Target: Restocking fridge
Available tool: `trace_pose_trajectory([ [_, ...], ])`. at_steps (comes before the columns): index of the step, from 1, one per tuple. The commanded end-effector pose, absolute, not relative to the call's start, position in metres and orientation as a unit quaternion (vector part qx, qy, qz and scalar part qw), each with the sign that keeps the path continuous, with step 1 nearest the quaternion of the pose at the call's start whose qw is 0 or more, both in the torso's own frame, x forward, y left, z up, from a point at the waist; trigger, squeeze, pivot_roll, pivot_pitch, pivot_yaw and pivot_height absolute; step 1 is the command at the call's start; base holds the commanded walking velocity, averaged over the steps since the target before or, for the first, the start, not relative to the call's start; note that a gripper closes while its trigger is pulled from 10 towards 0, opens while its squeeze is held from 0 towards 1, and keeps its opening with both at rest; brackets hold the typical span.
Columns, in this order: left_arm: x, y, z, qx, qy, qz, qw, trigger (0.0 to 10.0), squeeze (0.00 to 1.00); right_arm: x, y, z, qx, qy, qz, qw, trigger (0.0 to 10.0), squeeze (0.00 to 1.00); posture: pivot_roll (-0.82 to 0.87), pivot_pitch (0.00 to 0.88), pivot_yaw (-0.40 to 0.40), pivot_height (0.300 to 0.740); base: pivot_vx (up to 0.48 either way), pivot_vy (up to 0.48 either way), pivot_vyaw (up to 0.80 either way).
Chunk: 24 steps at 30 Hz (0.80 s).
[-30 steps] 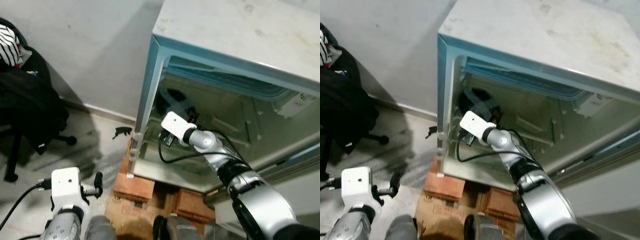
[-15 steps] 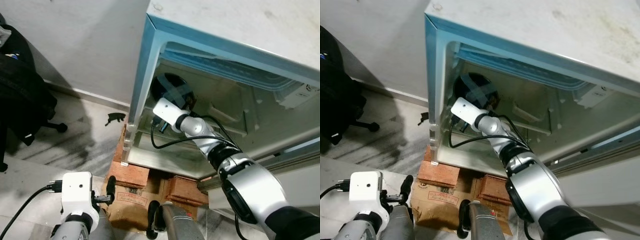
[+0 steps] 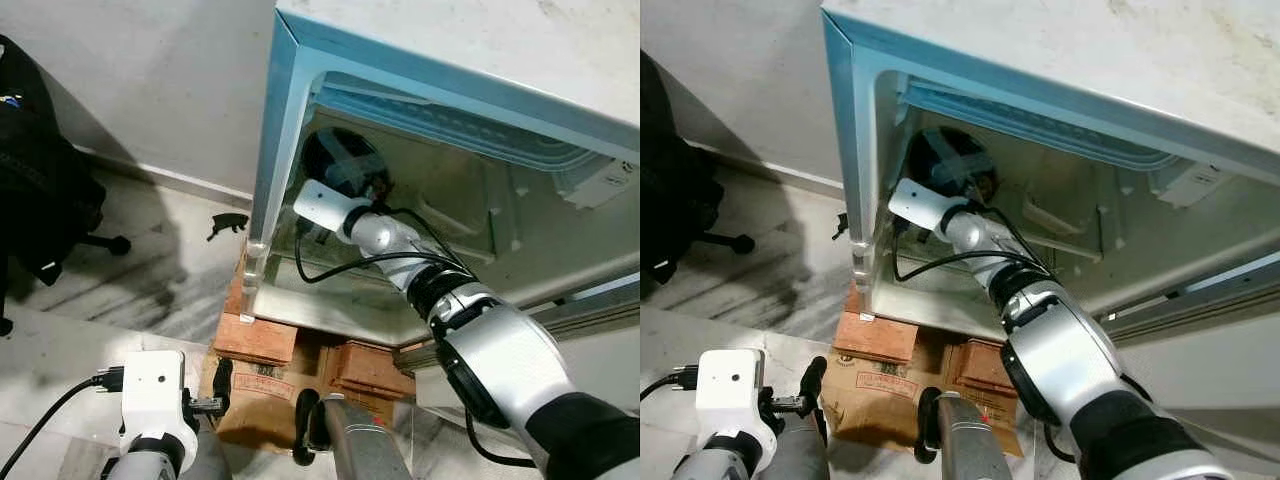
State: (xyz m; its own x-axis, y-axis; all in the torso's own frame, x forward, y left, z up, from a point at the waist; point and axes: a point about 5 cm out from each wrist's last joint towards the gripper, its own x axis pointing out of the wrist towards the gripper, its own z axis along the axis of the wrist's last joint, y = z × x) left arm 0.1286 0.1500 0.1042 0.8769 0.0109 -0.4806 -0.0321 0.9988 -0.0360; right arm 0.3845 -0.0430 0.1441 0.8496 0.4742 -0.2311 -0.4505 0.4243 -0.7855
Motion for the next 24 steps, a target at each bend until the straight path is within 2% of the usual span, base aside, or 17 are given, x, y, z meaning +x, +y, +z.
trace_pose_trajectory([
  [1, 0.127, 0.147, 0.103, -0.022, 0.256, 0.010, 0.966, 10.0, 0.00, 0.387, -0.049, 0.147, -0.473, -0.025, 0.259, 0.842, 10.0, 1.00, 0.21, 0.310, -0.220, 0.740, 0.000, 0.000, 0.00],
  [8, 0.134, 0.152, 0.098, -0.011, 0.252, 0.016, 0.968, 10.0, 0.00, 0.390, -0.063, 0.153, -0.471, -0.054, 0.229, 0.850, 10.0, 1.00, 0.20, 0.285, -0.222, 0.740, 0.000, 0.000, 0.00],
  [15, 0.151, 0.158, 0.095, 0.002, 0.233, 0.023, 0.972, 10.0, 0.00, 0.390, -0.084, 0.155, -0.444, -0.068, 0.229, 0.864, 10.0, 1.00, 0.18, 0.219, -0.208, 0.740, 0.000, 0.000, 0.00],
  [24, 0.182, 0.163, 0.089, 0.016, 0.209, 0.010, 0.978, 10.0, 0.00, 0.381, -0.104, 0.137, -0.361, -0.029, 0.269, 0.893, 10.0, 1.00, 0.17, 0.111, -0.175, 0.740, 0.000, 0.000, 0.00],
])
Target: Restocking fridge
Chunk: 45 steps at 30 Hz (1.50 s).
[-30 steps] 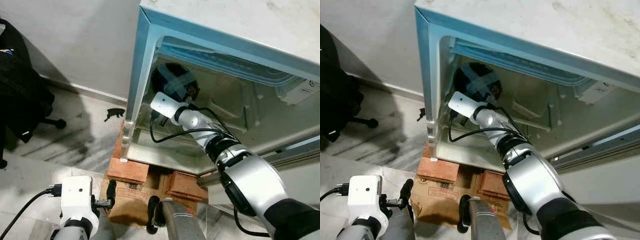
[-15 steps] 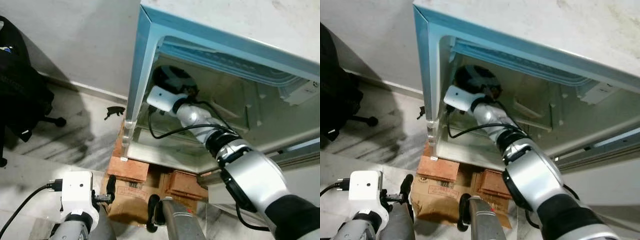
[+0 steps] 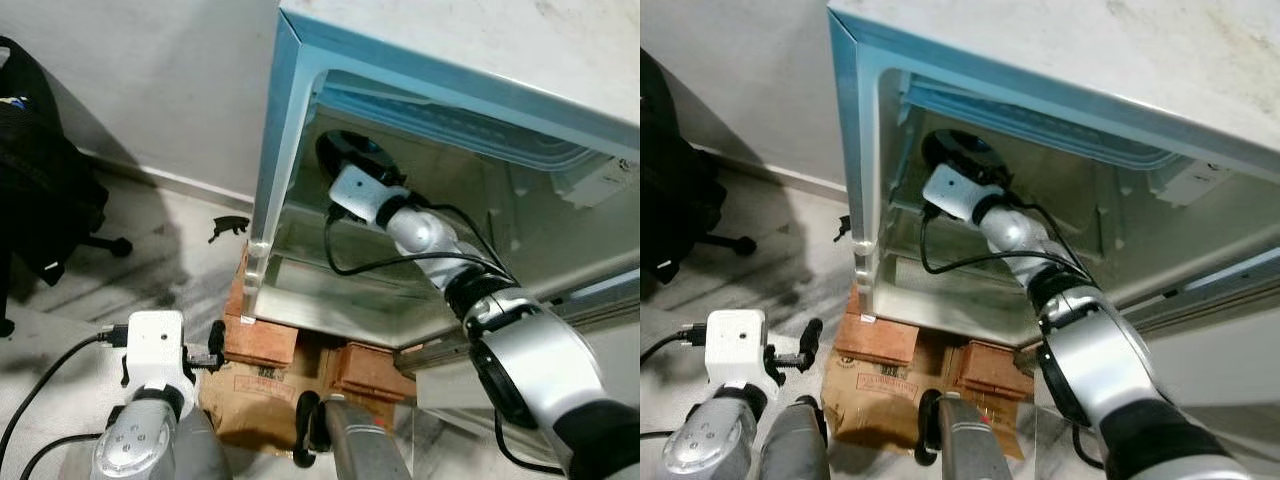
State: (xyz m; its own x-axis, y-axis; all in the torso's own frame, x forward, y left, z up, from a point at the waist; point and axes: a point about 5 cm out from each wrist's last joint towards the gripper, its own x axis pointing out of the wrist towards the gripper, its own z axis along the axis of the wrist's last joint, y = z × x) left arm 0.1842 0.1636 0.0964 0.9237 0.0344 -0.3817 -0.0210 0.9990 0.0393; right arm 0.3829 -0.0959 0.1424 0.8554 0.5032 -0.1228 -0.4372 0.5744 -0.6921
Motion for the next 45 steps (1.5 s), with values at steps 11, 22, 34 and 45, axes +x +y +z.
trace_pose_trajectory([
  [11, 0.213, 0.165, 0.088, 0.031, 0.178, -0.007, 0.984, 10.0, 0.00, 0.373, -0.119, 0.131, -0.264, -0.025, 0.270, 0.926, 10.0, 1.00, 0.14, 0.023, -0.141, 0.740, 0.000, 0.000, 0.00],
  [22, 0.233, 0.165, 0.094, 0.040, 0.140, -0.002, 0.989, 10.0, 0.00, 0.337, -0.159, 0.110, -0.129, -0.001, 0.208, 0.970, 10.0, 1.00, 0.09, 0.000, -0.082, 0.740, 0.000, 0.000, 0.00],
  [34, 0.237, 0.156, 0.099, 0.067, 0.101, -0.071, 0.990, 10.0, 0.00, 0.287, -0.184, 0.094, -0.043, 0.047, 0.092, 0.994, 10.0, 0.00, 0.08, 0.000, -0.064, 0.740, 0.000, 0.000, 0.00],
  [45, 0.249, 0.141, 0.099, 0.112, 0.078, -0.089, 0.987, 10.0, 0.00, 0.288, -0.165, 0.090, -0.004, 0.081, 0.065, 0.995, 10.0, 0.00, 0.07, 0.000, -0.047, 0.740, 0.000, 0.000, 0.00],
])
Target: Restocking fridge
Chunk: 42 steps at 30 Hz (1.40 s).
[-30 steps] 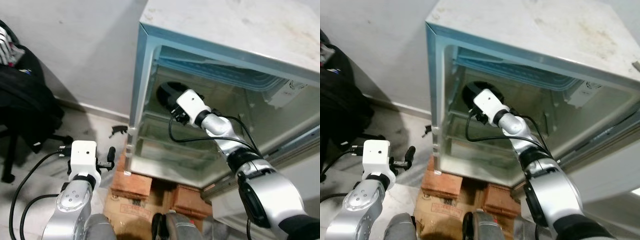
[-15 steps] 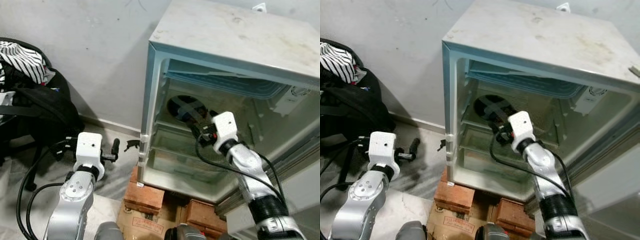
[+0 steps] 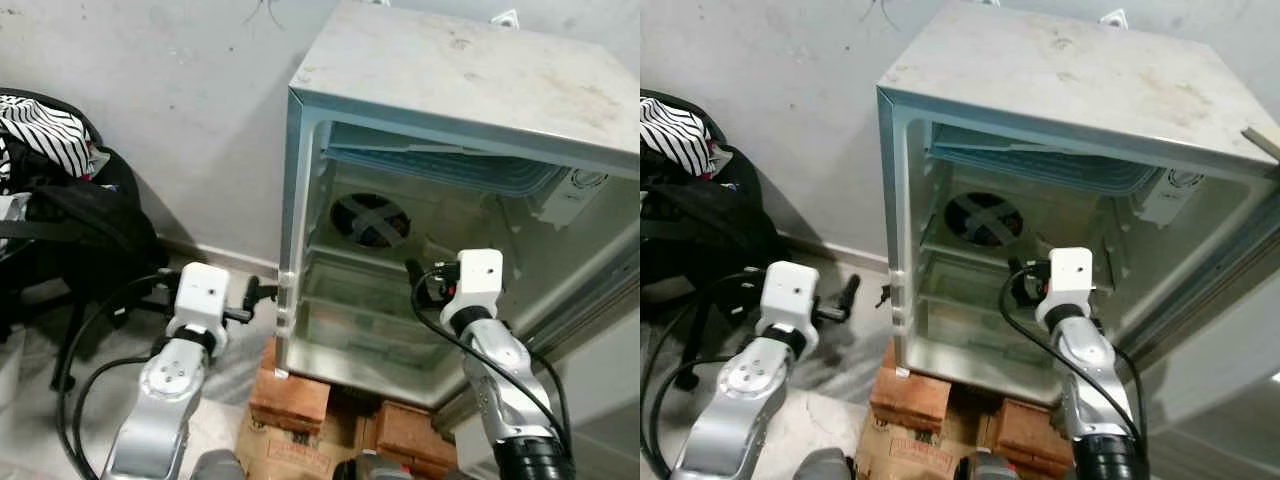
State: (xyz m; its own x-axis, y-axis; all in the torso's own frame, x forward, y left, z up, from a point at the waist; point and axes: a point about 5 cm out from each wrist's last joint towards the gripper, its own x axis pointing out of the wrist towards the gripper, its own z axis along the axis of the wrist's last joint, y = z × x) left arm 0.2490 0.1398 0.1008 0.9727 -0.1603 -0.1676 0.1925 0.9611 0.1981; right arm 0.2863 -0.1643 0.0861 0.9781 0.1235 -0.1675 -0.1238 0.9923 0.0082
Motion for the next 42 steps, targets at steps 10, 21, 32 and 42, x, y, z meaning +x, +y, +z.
trace_pose_trajectory([
  [10, 0.257, 0.139, 0.103, 0.117, 0.065, -0.086, 0.987, 10.0, 0.00, 0.292, -0.160, 0.095, 0.011, 0.085, 0.065, 0.994, 10.0, 0.00, 0.06, 0.000, -0.044, 0.740, 0.000, -0.179, 0.00],
  [21, 0.261, 0.138, 0.103, 0.119, 0.057, -0.083, 0.988, 10.0, 0.00, 0.291, -0.158, 0.091, 0.021, 0.109, 0.071, 0.991, 10.0, 0.00, 0.06, 0.000, -0.047, 0.740, 0.000, -0.321, 0.00],
  [32, 0.261, 0.137, 0.104, 0.120, 0.053, -0.076, 0.988, 10.0, 0.00, 0.288, -0.152, 0.093, 0.033, 0.098, 0.100, 0.990, 10.0, 0.00, 0.06, 0.000, -0.046, 0.740, -0.197, -0.352, 0.00],
  [42, 0.261, 0.137, 0.105, 0.104, 0.050, -0.084, 0.990, 10.0, 0.00, 0.286, -0.152, 0.091, 0.011, 0.104, 0.097, 0.990, 10.0, 0.00, 0.06, 0.000, -0.044, 0.740, -0.144, -0.061, 0.00],
])
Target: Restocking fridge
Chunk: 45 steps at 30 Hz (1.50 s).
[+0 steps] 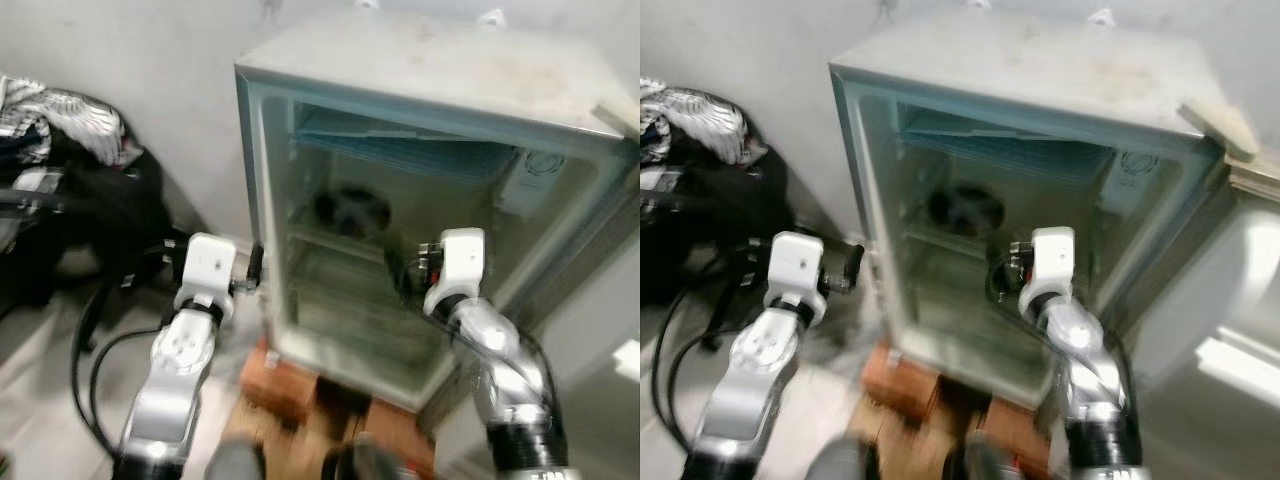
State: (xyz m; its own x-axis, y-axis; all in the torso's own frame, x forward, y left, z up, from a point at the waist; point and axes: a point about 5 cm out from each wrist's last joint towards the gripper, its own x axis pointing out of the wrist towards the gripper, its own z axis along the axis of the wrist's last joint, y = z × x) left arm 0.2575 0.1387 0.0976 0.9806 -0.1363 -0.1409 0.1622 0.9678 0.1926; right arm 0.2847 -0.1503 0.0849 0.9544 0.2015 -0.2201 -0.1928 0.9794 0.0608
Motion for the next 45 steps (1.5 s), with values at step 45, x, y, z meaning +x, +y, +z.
trace_pose_trajectory([
  [45, 0.266, 0.130, 0.104, 0.038, 0.046, -0.125, 0.990, 10.0, 0.00, 0.283, -0.170, 0.100, 0.041, 0.081, 0.072, 0.993, 10.0, 0.00, 0.00, 0.000, -0.011, 0.740, -0.045, 0.000, 0.00],
])
